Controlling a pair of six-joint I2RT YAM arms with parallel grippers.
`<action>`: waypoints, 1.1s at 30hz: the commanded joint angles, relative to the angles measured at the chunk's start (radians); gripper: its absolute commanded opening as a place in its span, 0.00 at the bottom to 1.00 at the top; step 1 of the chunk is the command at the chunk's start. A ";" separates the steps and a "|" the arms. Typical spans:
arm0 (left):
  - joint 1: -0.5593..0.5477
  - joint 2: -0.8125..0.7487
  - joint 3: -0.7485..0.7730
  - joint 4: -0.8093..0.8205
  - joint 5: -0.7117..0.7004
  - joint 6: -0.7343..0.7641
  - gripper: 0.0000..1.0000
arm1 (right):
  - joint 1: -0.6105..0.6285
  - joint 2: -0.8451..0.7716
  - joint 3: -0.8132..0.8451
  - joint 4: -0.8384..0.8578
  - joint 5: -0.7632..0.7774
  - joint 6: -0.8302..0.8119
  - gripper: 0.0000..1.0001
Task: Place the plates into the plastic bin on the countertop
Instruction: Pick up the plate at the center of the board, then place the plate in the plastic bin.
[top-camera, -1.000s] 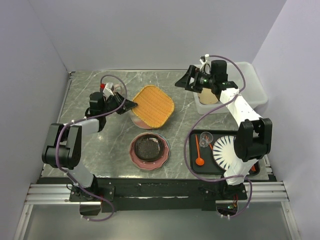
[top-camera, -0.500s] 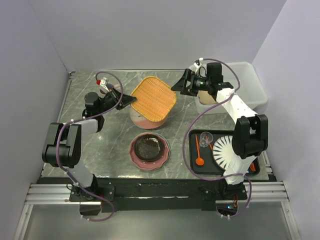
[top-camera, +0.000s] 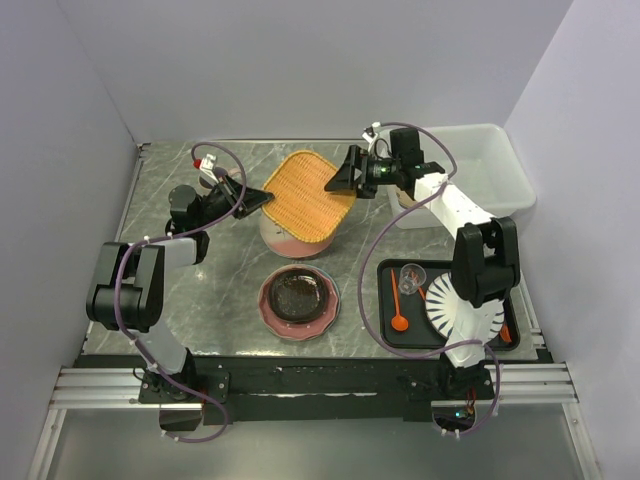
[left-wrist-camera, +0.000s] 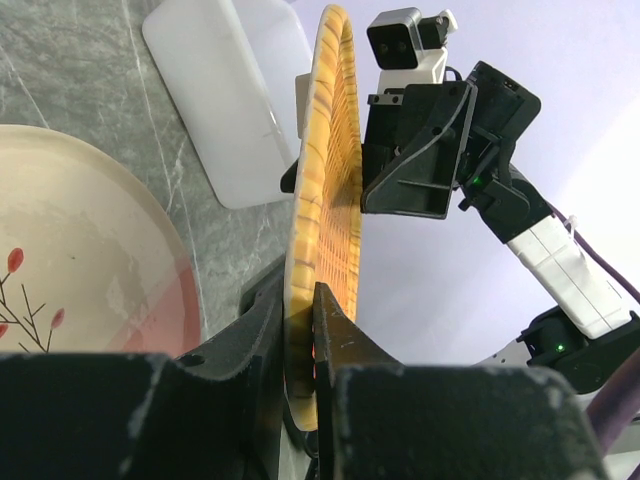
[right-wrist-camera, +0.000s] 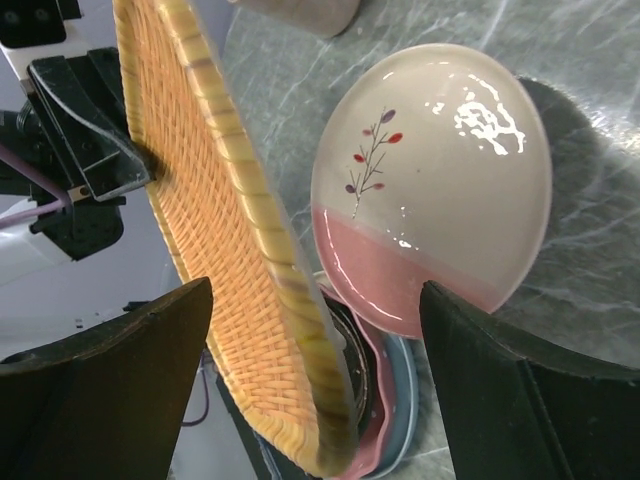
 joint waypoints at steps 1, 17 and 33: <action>0.001 -0.022 0.013 0.105 0.020 -0.022 0.01 | 0.017 0.006 0.057 -0.008 -0.034 -0.023 0.84; 0.001 -0.064 -0.008 0.033 0.005 0.038 0.01 | 0.028 0.027 0.060 -0.013 -0.063 -0.010 0.13; 0.001 -0.098 0.002 -0.136 -0.033 0.161 0.10 | 0.032 0.015 0.057 -0.016 -0.047 -0.013 0.00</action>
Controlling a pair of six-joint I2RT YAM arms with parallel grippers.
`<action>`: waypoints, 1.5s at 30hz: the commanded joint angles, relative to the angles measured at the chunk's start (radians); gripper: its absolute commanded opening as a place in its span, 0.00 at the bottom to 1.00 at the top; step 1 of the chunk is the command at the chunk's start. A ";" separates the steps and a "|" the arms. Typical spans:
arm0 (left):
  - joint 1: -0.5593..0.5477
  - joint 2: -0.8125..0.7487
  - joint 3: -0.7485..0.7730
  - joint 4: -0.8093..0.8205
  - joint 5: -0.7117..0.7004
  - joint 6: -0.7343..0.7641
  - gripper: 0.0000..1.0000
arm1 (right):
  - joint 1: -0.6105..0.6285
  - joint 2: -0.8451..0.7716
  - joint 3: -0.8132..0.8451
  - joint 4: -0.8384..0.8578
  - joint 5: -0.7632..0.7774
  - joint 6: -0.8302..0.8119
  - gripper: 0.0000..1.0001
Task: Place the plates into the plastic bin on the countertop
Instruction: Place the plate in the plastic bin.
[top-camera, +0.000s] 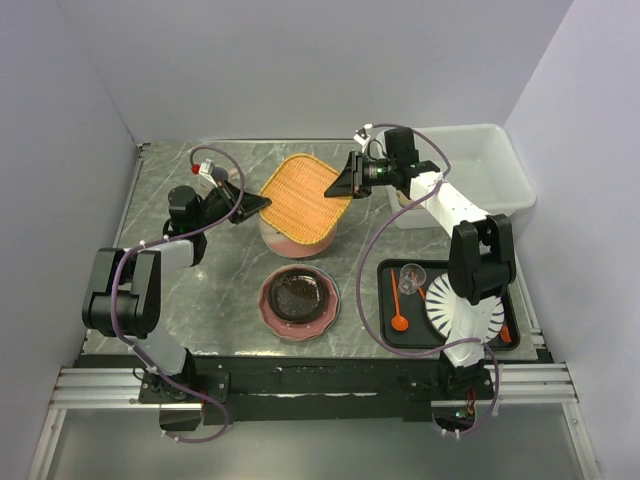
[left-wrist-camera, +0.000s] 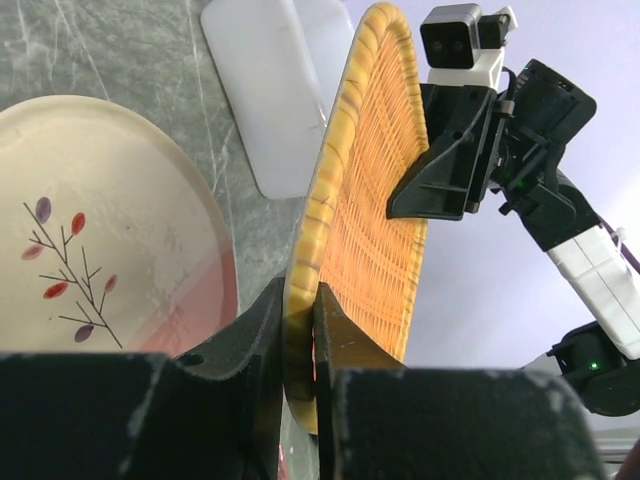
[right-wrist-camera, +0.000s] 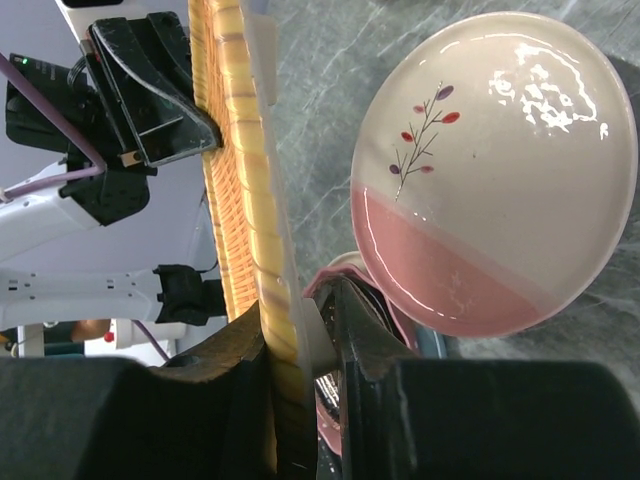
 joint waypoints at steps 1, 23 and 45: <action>-0.010 -0.054 0.020 0.025 0.005 0.063 0.16 | 0.009 -0.016 0.026 0.004 0.048 -0.005 0.00; -0.010 -0.104 -0.030 -0.054 -0.051 0.148 0.99 | 0.010 -0.065 0.011 0.041 0.071 0.024 0.00; -0.010 -0.173 0.010 -0.294 -0.144 0.280 0.99 | -0.024 -0.040 0.118 -0.030 0.117 0.002 0.00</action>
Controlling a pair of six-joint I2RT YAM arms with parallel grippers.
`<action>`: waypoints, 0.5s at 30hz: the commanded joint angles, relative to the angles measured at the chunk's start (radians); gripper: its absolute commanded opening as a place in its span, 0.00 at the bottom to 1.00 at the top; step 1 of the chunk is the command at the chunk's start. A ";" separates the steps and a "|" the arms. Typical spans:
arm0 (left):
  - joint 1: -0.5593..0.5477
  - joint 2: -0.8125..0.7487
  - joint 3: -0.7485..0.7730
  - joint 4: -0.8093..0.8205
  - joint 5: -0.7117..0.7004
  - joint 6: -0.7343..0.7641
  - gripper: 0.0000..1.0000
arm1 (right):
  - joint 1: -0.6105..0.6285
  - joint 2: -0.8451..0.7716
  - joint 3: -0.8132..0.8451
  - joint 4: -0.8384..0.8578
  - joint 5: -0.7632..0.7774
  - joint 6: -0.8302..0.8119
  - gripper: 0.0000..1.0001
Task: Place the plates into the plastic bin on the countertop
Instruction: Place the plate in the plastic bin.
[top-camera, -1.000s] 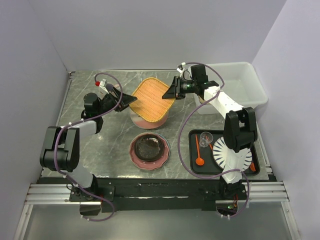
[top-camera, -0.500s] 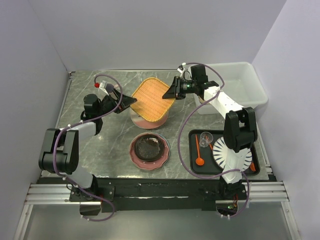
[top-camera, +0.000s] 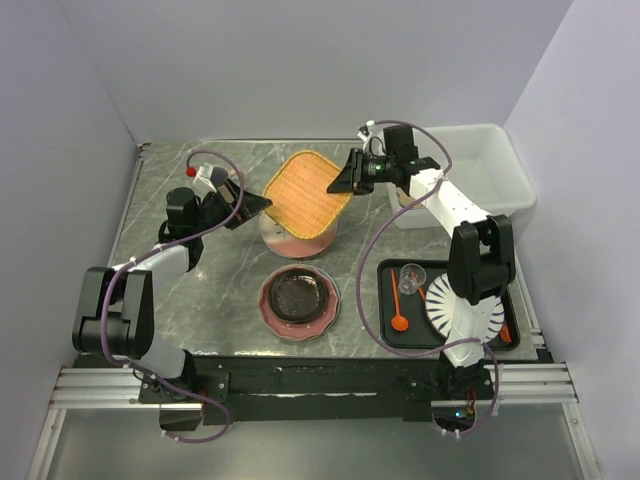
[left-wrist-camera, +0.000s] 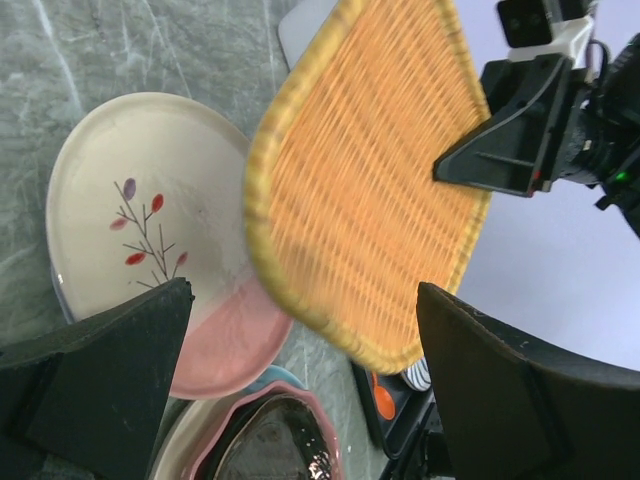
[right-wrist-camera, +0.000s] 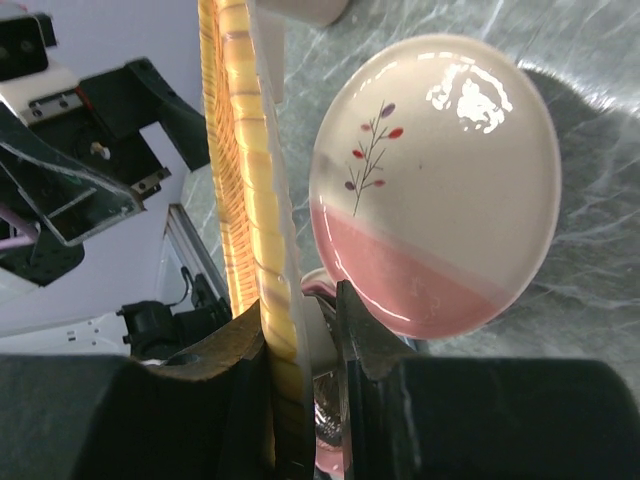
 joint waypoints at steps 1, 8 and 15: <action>-0.004 -0.040 0.041 -0.055 -0.028 0.067 0.99 | -0.038 -0.038 0.082 0.028 -0.019 0.007 0.00; -0.004 -0.021 0.040 -0.044 -0.020 0.058 0.99 | -0.124 -0.049 0.061 0.027 -0.008 0.010 0.00; -0.004 -0.004 0.046 -0.032 -0.005 0.045 0.99 | -0.252 -0.075 0.015 0.062 0.013 0.039 0.00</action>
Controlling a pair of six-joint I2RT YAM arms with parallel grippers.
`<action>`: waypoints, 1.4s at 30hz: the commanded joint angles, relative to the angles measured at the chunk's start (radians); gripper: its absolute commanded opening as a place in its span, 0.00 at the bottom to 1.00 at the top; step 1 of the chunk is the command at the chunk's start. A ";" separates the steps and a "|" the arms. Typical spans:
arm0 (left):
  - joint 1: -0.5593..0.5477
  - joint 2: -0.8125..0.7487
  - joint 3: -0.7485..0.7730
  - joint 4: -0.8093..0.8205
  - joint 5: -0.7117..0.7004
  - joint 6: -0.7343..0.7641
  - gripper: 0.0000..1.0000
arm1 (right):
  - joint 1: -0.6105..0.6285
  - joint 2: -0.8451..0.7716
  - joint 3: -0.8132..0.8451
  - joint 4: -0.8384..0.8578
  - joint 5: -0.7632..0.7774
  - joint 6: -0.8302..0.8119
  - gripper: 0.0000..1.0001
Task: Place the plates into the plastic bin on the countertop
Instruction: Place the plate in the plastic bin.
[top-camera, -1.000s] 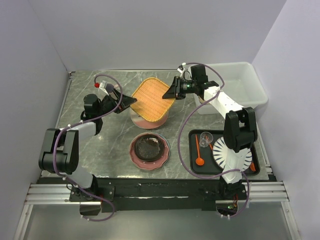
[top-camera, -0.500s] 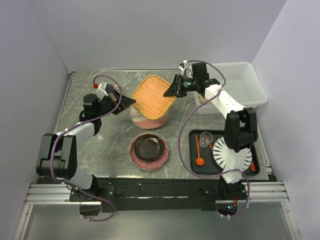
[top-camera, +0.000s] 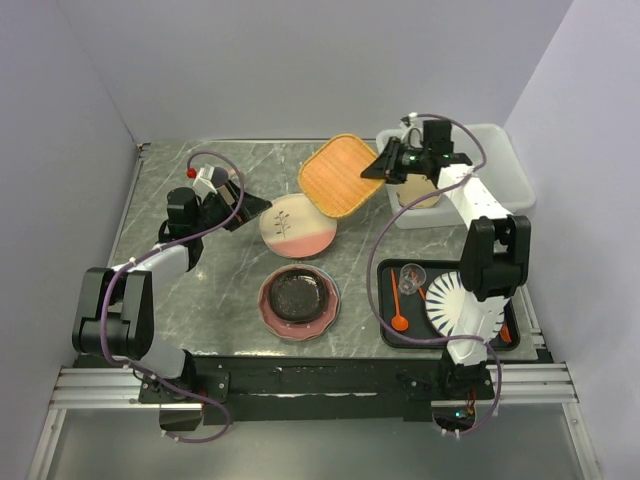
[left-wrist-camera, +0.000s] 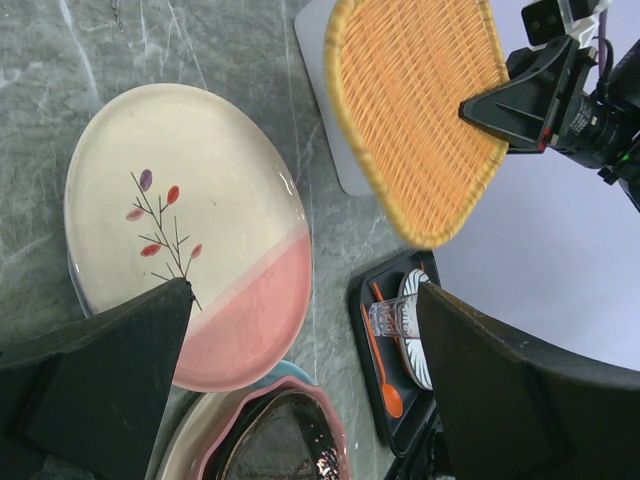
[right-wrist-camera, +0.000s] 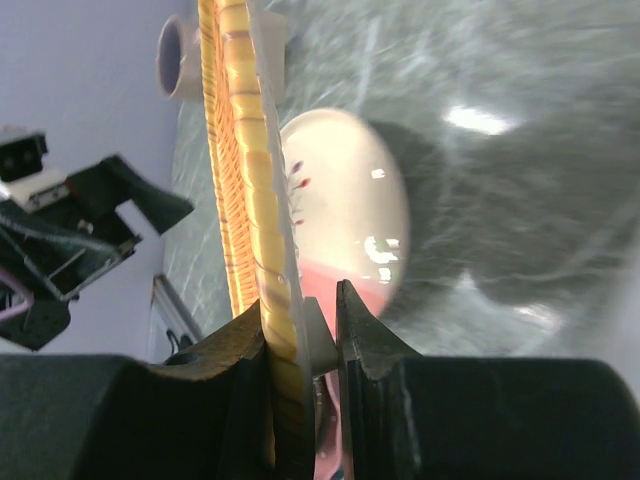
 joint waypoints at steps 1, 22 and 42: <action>-0.004 0.002 0.041 0.026 0.014 0.014 0.99 | -0.080 -0.072 0.000 0.066 -0.007 0.036 0.00; -0.004 0.041 0.064 0.013 0.032 0.023 0.99 | -0.268 -0.065 -0.019 0.083 0.050 0.067 0.00; -0.006 0.061 0.061 0.017 0.047 0.017 0.99 | -0.352 -0.111 -0.083 0.135 0.128 0.122 0.00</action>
